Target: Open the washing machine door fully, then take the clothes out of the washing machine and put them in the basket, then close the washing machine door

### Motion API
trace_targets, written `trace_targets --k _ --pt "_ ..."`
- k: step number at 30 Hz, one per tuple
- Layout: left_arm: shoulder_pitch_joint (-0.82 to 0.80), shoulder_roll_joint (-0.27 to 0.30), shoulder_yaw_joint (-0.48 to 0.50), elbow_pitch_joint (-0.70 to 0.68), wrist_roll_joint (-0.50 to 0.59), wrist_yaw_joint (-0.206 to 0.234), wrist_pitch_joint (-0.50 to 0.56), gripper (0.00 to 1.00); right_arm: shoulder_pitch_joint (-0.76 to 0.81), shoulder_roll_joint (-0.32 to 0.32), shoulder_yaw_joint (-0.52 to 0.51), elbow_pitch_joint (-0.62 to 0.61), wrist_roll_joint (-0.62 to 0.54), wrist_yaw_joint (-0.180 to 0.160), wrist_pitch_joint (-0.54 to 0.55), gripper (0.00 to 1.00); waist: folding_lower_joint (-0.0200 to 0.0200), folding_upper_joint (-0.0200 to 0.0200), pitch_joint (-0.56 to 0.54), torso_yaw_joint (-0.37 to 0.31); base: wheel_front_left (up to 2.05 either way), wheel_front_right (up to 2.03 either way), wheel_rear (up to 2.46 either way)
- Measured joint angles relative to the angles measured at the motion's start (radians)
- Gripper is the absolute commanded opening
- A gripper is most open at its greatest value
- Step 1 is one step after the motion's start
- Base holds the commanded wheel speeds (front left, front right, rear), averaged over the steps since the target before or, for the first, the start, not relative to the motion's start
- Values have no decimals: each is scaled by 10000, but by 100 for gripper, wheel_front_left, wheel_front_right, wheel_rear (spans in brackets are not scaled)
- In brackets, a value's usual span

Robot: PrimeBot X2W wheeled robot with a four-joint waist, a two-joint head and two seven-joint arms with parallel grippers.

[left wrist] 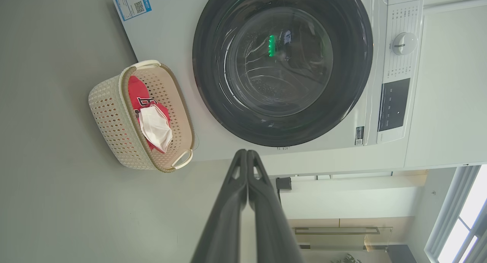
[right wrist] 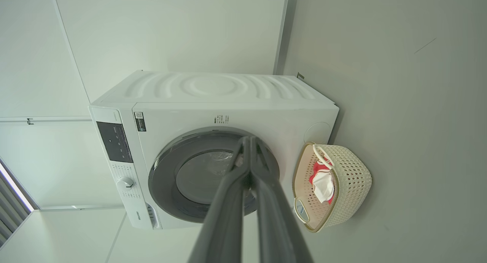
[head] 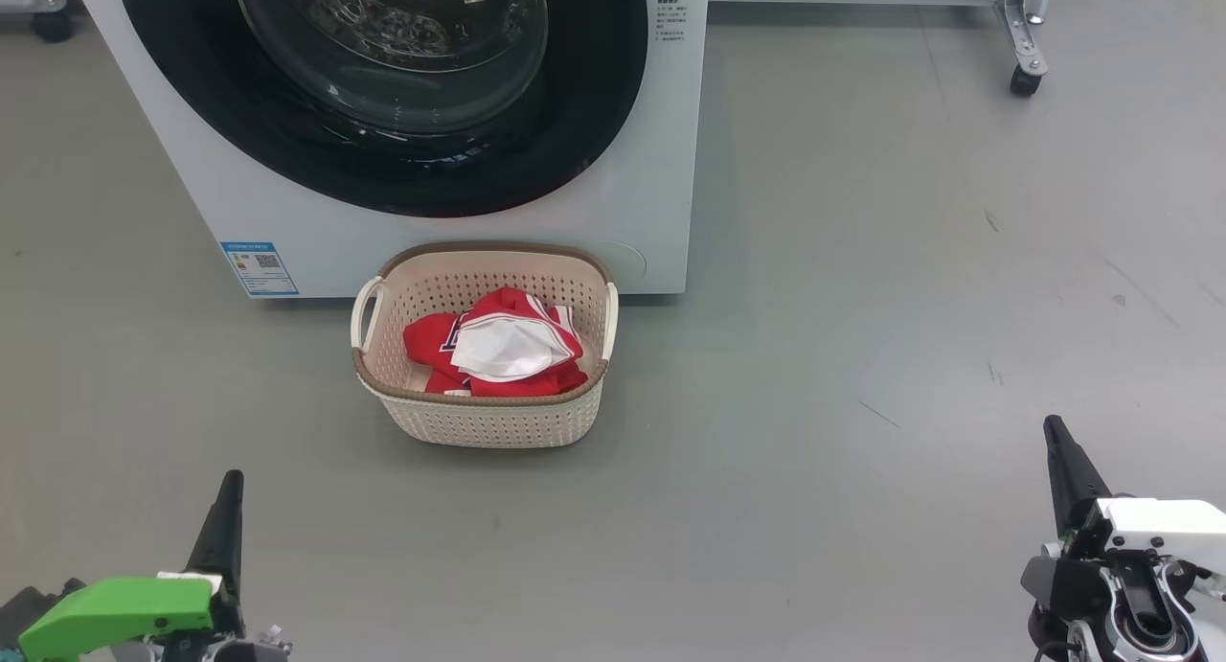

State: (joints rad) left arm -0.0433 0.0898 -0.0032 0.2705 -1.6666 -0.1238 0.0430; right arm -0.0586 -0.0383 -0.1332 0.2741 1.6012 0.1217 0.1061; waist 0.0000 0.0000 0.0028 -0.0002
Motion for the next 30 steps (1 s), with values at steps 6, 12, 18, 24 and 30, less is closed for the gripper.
trace_targets --k 6,12,18,24,30 --pt "-9 0 4 13 0 -2 0 0 0 0 -2 0 0 0 0 0 0 0 0 0 0 0 0" --pt "-20 -2 8 25 2 -2 2 0 0 0 -4 0 0 0 0 0 0 0 0 1 0 0 0" --pt "-36 -6 12 35 2 -2 13 0 0 0 -4 0 0 0 0 0 0 0 0 1 0 0 0" --pt "-41 -8 17 46 0 -2 56 0 0 0 -4 0 0 0 0 0 0 0 0 1 0 0 0" --pt "-57 -10 19 58 2 -2 58 0 0 0 -6 0 0 0 0 0 0 0 -1 1 0 0 0"
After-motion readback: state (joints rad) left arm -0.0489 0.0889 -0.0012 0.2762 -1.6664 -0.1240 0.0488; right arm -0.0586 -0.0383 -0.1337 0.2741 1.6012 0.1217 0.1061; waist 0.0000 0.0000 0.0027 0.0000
